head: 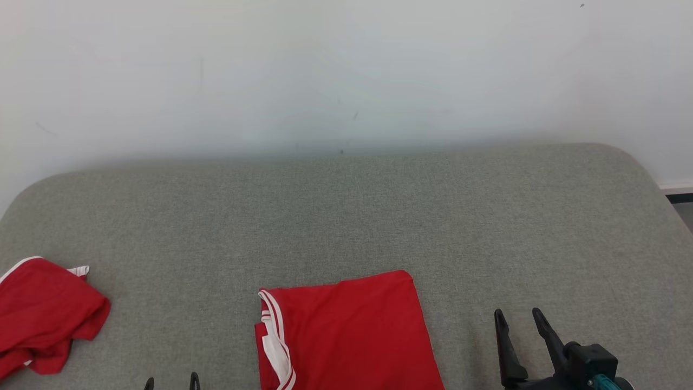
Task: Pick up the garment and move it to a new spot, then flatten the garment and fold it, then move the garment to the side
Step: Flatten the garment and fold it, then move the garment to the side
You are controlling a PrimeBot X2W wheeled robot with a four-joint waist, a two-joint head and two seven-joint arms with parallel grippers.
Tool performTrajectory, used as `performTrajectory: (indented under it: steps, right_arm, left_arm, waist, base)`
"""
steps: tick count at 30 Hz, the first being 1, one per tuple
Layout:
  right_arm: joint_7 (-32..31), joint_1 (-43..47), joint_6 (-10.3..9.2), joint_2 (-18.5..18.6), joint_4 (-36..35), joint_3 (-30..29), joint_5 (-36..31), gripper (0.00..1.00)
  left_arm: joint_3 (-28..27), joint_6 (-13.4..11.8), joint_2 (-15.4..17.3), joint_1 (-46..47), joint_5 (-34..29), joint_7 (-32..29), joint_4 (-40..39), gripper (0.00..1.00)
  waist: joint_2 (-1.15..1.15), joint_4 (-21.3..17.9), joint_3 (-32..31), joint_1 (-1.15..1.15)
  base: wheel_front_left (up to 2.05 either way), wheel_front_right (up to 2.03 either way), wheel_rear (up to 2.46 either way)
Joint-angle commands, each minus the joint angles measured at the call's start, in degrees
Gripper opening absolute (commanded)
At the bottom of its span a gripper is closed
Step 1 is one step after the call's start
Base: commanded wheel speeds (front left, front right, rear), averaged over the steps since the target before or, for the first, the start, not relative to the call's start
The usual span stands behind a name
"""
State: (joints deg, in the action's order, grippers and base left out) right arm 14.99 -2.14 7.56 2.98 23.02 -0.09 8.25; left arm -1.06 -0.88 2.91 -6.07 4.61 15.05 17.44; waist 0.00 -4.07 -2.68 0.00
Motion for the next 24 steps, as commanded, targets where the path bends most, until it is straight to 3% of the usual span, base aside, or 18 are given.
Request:
performTrajectory:
  steps: [1,13,24]
  right_arm:
    - [0.2,0.5,-0.14,-0.1,-0.1,-0.2,0.7,1.00]
    - [0.2,0.1,-0.14,-0.1,0.2,0.4,1.8,1.00]
    - [0.2,-5.3,-0.14,-0.1,6.5,7.4,8.4,1.00]
  left_arm:
    - [-0.1,0.2,0.0,-1.2,-0.5,0.2,-0.4,1.00]
    - [0.7,0.1,0.0,-0.9,0.8,0.2,-0.9,1.00]
    - [2.5,0.1,0.0,1.2,1.8,0.2,-0.6,1.00]
  waist:
    - [0.00,0.1,-0.1,0.00]
    - [0.00,1.3,0.9,0.00]
    - [0.00,4.7,5.0,0.00]
  base:
    - [0.00,0.00,0.00]
    - [0.00,0.00,0.00]
    - [0.00,0.00,0.00]
